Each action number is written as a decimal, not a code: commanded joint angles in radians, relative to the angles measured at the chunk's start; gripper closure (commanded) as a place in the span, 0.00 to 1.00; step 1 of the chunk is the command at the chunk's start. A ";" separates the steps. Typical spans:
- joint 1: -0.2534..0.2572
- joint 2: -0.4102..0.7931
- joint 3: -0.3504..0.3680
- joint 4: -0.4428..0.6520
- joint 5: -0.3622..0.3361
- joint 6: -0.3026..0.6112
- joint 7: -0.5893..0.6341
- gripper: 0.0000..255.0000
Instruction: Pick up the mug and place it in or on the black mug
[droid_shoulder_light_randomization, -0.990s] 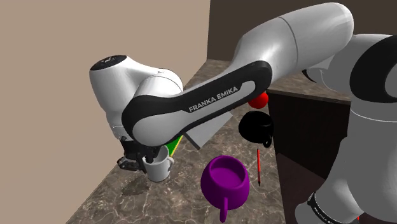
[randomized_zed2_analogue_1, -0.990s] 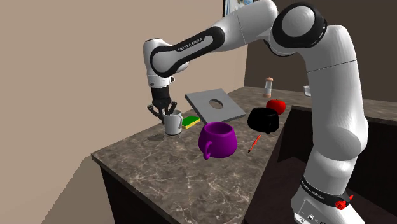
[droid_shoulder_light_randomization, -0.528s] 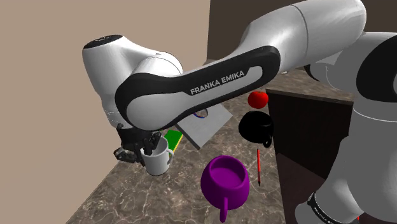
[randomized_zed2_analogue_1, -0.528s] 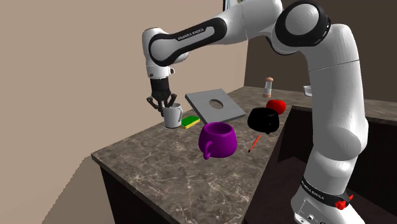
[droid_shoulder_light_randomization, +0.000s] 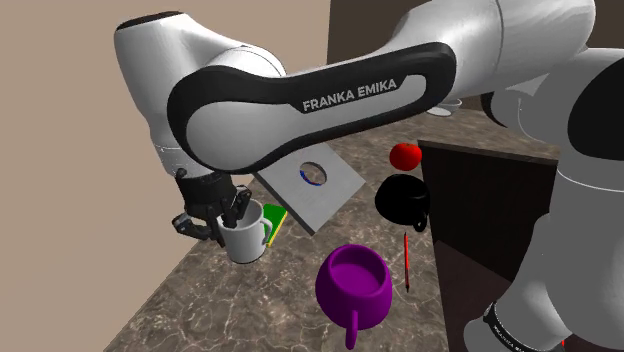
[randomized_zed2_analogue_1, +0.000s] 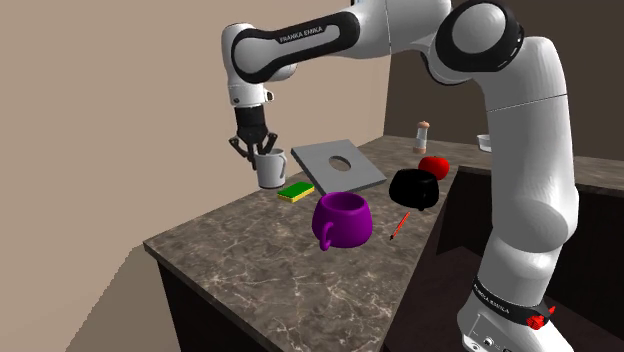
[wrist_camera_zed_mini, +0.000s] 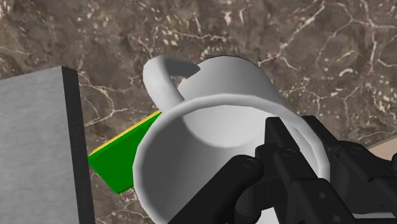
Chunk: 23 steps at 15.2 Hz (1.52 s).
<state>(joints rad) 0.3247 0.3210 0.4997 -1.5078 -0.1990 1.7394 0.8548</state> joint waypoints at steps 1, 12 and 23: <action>0.002 0.000 0.001 0.029 0.001 -0.029 -0.003 1.00; 0.025 0.021 0.004 0.207 -0.007 -0.187 -0.010 1.00; -0.159 -0.399 -0.066 -0.269 0.178 -0.071 -0.245 1.00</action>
<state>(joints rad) 0.1775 -0.0335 0.4456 -1.7308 -0.0390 1.6603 0.6369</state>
